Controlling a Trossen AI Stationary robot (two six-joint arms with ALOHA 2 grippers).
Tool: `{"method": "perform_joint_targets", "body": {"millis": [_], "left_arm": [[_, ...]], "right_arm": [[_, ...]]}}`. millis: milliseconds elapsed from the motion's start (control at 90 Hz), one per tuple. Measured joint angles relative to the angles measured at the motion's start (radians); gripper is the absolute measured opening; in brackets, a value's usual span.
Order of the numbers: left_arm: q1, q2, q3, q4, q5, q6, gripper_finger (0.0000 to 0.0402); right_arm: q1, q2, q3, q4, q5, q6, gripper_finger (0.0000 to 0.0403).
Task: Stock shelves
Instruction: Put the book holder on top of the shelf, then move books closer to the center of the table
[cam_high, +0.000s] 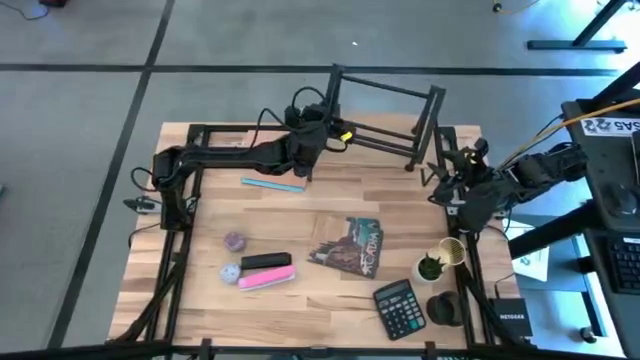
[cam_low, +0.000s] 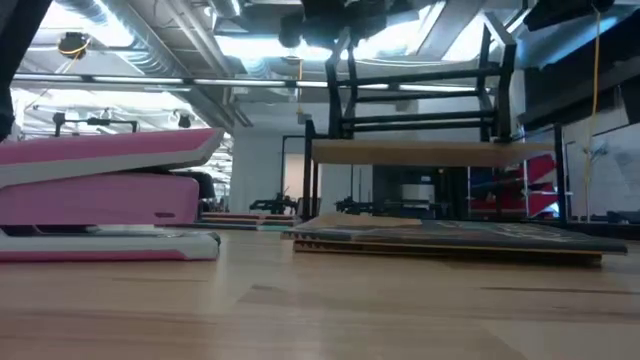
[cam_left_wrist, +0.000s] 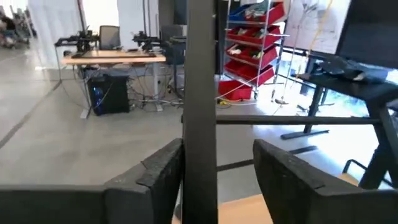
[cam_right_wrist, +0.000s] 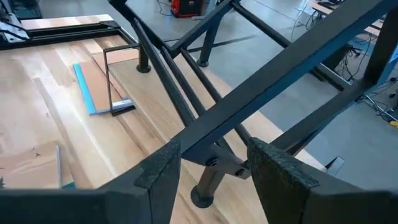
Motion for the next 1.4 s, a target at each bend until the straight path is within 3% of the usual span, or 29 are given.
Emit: {"method": "perform_joint_targets", "body": {"millis": [378,500,633,767,822,889,1044,1144,1244,1400], "left_arm": [[-0.042,-0.080,0.000,0.071,0.001,0.160,0.0233],[-0.077,-0.132,0.000,0.071,-0.017,0.308,0.0233],[-0.136,-0.192,0.000,0.037,-0.135,0.532,0.0233],[-0.203,-0.267,0.000,-0.162,-0.305,0.620,0.0233],[-0.227,-0.298,0.000,-0.314,-0.355,0.557,0.0233],[-0.254,-0.336,0.000,-0.557,-0.343,0.369,0.0229],[-0.215,-0.408,0.000,-1.206,0.059,-0.347,0.0208],[-0.158,-0.396,-0.016,-1.516,0.112,-0.640,0.0193],[-0.103,-0.387,-0.103,-1.527,0.120,-0.712,0.0176],[0.047,-0.386,-0.307,-1.241,0.175,-0.563,0.0148]], "right_arm": [[0.000,0.000,0.000,0.000,0.000,0.000,0.0170],[0.000,0.000,0.000,-0.002,0.000,0.000,0.0170],[0.000,0.000,0.000,-0.003,-0.013,-0.007,0.0170],[0.000,0.016,0.002,0.002,-0.017,-0.028,0.0170],[0.002,0.033,0.002,0.018,-0.020,-0.049,0.0170],[0.001,0.059,0.002,0.076,-0.045,-0.097,0.0170],[0.002,0.147,0.002,0.268,-0.142,-0.273,0.0170],[0.002,0.221,0.002,0.367,-0.211,-0.359,0.0170],[0.007,0.298,0.002,0.437,-0.280,-0.386,0.0170],[0.094,0.431,0.002,0.493,-0.306,-0.359,0.0170]]}}
